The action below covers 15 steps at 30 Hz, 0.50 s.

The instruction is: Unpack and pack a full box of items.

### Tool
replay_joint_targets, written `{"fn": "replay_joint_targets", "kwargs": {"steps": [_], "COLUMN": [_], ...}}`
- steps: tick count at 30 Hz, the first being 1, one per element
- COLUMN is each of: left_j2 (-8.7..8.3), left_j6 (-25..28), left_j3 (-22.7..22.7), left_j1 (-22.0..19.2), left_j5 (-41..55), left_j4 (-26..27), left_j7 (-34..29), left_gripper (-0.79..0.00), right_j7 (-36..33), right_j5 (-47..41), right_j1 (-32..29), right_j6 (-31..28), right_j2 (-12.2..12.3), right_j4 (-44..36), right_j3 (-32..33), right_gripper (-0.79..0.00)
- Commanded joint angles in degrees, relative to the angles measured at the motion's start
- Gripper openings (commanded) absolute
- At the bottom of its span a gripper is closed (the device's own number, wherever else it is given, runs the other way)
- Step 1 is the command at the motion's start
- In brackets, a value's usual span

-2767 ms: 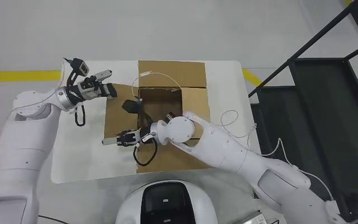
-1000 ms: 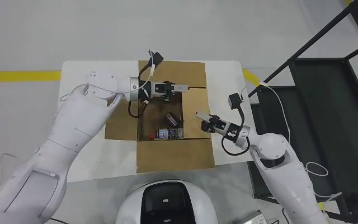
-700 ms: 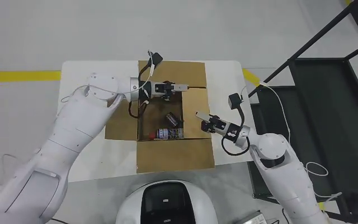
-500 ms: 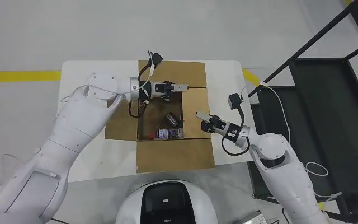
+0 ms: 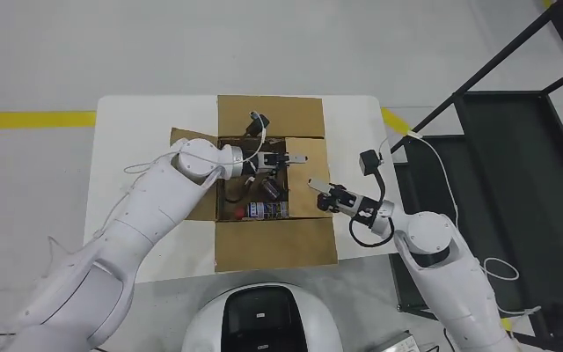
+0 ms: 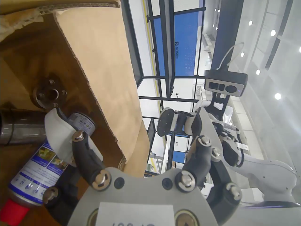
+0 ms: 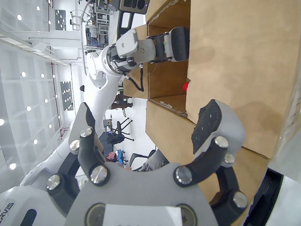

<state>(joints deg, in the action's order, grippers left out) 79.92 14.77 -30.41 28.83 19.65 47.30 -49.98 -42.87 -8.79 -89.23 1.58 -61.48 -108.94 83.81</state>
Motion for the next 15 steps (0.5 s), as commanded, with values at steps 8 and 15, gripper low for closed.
{"fn": "replay_joint_targets", "kwargs": {"steps": [8,15], "left_j2": [5.28,7.03], "left_j6": [6.93,12.00], "left_j3": [0.58,-0.93], "left_j1": [-2.58,-4.15], "left_j5": [5.01,8.07], "left_j4": [-8.29,-9.85], "left_j7": [3.11,-1.07], "left_gripper": [0.000,0.000], "right_j7": [-3.19,-10.10], "right_j5": [-0.68,-3.37], "right_j1": [-1.57,-2.23], "right_j6": [-0.12,-0.91], "right_j2": [0.31,0.61], "right_j4": [-1.85,-4.39], "right_j3": [-0.30,-2.00], "right_gripper": [0.000,0.000]}}
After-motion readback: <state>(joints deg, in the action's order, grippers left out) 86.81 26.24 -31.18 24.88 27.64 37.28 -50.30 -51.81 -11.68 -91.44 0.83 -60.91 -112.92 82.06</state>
